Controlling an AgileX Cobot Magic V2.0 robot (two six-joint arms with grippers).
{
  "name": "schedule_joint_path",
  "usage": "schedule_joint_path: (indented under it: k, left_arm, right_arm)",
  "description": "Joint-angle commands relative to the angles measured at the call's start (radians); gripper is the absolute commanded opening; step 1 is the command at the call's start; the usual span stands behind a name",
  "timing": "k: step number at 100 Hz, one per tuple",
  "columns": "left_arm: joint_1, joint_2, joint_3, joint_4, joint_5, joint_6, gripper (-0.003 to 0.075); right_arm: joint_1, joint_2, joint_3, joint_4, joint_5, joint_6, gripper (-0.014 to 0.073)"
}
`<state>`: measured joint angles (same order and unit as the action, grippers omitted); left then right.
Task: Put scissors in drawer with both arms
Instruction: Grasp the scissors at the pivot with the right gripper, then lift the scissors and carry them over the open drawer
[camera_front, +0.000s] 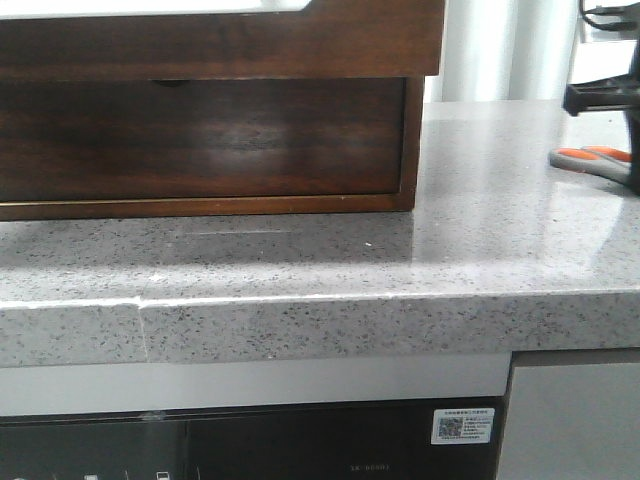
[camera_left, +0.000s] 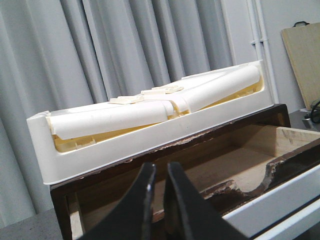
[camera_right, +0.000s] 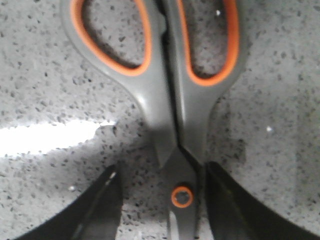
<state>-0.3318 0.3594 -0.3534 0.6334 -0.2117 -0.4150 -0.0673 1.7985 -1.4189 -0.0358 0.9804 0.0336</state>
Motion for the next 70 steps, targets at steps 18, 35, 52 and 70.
schedule_joint_path:
  k: [18,35,52,70]
  left_arm:
    - [0.000,0.004,-0.030,-0.022,-0.058,-0.010,0.0003]
    - [0.000,0.004,-0.030,-0.022,-0.058,-0.010,0.0003]
    - [0.000,0.004,-0.030,-0.022,-0.058,-0.010,0.0003]
    - [0.000,0.004,-0.030,-0.022,-0.058,-0.010,0.0003]
  right_arm:
    - [-0.007,-0.258,-0.022,0.135,-0.097,-0.201,-0.0124]
    - [-0.005,-0.398,-0.022,0.335,-0.130,-0.391,-0.0124]
    - [0.011,-0.525,-0.022,0.428,-0.164,-0.502,-0.0124]
    - [0.125,-0.611,-0.022,0.517,-0.191,-0.676,-0.0124]
